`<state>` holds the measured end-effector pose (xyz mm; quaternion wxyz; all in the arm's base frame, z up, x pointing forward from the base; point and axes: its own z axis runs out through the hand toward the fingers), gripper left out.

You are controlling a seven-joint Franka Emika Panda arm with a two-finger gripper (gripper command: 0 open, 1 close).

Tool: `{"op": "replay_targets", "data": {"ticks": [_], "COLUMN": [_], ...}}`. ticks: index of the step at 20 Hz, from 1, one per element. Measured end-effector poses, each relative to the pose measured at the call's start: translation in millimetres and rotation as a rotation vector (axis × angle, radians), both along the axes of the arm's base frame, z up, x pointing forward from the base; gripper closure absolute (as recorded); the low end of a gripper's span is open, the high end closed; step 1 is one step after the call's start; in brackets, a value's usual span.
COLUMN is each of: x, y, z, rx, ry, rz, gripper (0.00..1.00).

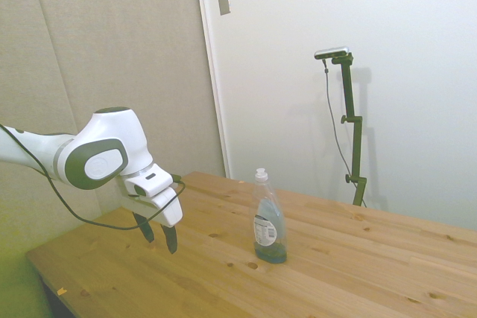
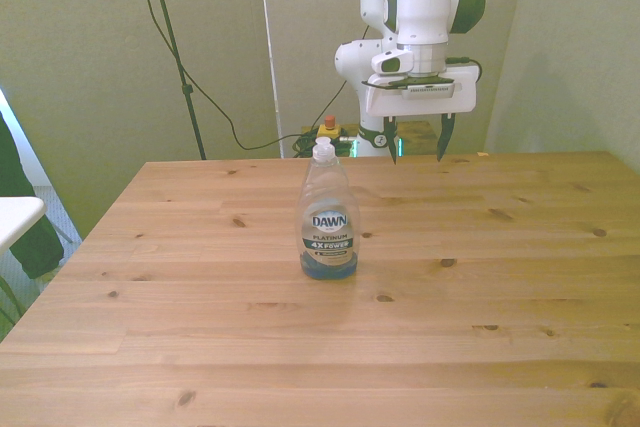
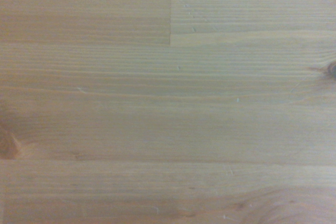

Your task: Knock down the dish soap

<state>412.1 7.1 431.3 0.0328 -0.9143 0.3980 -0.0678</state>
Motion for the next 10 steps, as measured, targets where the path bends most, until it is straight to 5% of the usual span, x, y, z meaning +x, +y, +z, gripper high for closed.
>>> {"op": "replay_targets", "data": {"ticks": [2, 3, 10], "x": [0.3, 1.0, 21.7], "y": [-0.5, -2.6, -42.7], "z": [-0.4, 0.0, 27.5], "rx": [-0.001, -0.002, 0.015], "ry": [0.001, 0.0, -0.055], "rz": [-0.001, -0.004, -0.085], "gripper": [0.0, 1.0, 1.0]}}
